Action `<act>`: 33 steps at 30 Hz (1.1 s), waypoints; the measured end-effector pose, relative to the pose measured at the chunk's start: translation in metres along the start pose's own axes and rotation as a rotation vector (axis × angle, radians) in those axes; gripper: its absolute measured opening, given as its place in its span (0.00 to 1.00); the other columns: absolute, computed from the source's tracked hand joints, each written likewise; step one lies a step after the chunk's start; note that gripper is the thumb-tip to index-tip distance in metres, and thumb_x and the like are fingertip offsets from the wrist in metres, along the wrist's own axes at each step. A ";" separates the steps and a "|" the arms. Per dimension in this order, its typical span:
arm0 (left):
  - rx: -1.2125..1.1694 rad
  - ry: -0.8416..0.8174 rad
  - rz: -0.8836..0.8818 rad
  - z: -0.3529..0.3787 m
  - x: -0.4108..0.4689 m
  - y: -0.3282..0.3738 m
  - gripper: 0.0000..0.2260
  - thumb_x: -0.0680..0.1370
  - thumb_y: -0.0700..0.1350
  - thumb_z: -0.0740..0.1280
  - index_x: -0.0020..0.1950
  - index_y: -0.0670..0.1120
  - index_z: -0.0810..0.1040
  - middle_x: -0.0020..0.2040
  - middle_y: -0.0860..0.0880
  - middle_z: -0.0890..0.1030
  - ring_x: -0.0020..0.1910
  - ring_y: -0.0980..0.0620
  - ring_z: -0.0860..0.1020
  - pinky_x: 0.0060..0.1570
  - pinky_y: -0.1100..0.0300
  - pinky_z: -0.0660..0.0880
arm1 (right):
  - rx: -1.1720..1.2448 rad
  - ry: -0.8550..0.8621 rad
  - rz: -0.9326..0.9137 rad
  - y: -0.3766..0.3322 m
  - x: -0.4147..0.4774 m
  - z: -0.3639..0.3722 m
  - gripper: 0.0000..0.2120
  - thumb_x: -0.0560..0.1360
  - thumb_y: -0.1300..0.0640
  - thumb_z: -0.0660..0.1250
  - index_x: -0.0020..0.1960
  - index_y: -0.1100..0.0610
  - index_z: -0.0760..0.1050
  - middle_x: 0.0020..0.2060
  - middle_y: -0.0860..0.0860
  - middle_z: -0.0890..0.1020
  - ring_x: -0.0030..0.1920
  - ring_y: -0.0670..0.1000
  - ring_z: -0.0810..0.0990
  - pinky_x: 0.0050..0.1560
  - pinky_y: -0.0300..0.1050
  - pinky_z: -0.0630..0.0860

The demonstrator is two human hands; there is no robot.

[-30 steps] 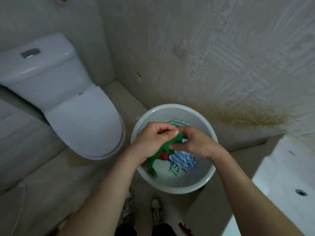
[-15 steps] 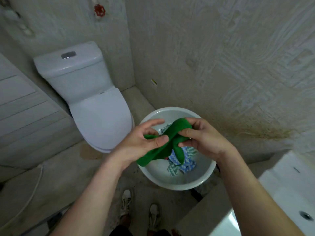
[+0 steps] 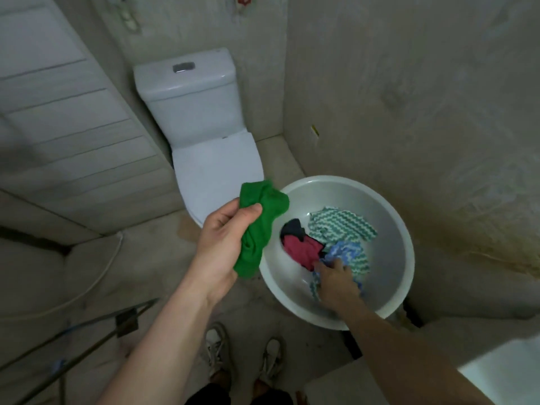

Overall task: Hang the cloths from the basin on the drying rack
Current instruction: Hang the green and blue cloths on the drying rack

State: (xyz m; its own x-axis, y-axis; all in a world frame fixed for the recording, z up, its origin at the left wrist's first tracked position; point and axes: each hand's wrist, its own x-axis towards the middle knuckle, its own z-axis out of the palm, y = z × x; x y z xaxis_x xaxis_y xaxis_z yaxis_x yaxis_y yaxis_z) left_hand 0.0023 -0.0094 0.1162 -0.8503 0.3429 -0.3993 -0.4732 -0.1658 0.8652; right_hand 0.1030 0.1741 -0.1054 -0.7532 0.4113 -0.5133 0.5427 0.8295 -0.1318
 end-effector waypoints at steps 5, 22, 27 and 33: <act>0.036 0.089 0.000 -0.022 -0.011 -0.011 0.07 0.71 0.47 0.69 0.43 0.49 0.86 0.43 0.46 0.86 0.41 0.51 0.83 0.41 0.58 0.79 | 0.134 0.204 -0.087 -0.014 0.009 -0.022 0.16 0.73 0.53 0.58 0.41 0.59 0.81 0.42 0.59 0.79 0.49 0.59 0.76 0.50 0.47 0.72; 0.328 -0.112 0.199 -0.111 -0.108 0.025 0.05 0.76 0.40 0.66 0.46 0.41 0.81 0.38 0.52 0.83 0.38 0.57 0.79 0.39 0.64 0.76 | 0.921 -0.497 -0.749 -0.195 -0.149 -0.185 0.17 0.74 0.51 0.67 0.61 0.54 0.78 0.43 0.46 0.83 0.35 0.43 0.77 0.33 0.33 0.72; 0.408 0.145 0.300 -0.162 -0.159 0.039 0.07 0.70 0.36 0.74 0.46 0.44 0.83 0.42 0.47 0.84 0.40 0.55 0.80 0.43 0.59 0.78 | 0.596 -0.449 -0.952 -0.263 -0.192 -0.188 0.14 0.67 0.49 0.72 0.48 0.56 0.83 0.43 0.54 0.86 0.43 0.48 0.83 0.46 0.44 0.80; 0.701 0.509 0.225 -0.228 -0.230 0.049 0.14 0.66 0.45 0.78 0.48 0.52 0.80 0.41 0.54 0.80 0.38 0.62 0.78 0.42 0.67 0.75 | 0.198 -0.283 -1.071 -0.321 -0.227 -0.176 0.07 0.67 0.53 0.77 0.42 0.54 0.83 0.36 0.48 0.85 0.38 0.43 0.81 0.44 0.42 0.77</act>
State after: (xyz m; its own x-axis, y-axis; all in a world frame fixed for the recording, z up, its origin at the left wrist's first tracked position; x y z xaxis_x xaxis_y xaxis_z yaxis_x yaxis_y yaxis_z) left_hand 0.1222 -0.3069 0.1812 -0.9842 -0.1089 -0.1394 -0.1749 0.4805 0.8594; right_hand 0.0342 -0.1189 0.2023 -0.7687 -0.5985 -0.2256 -0.2644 0.6185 -0.7400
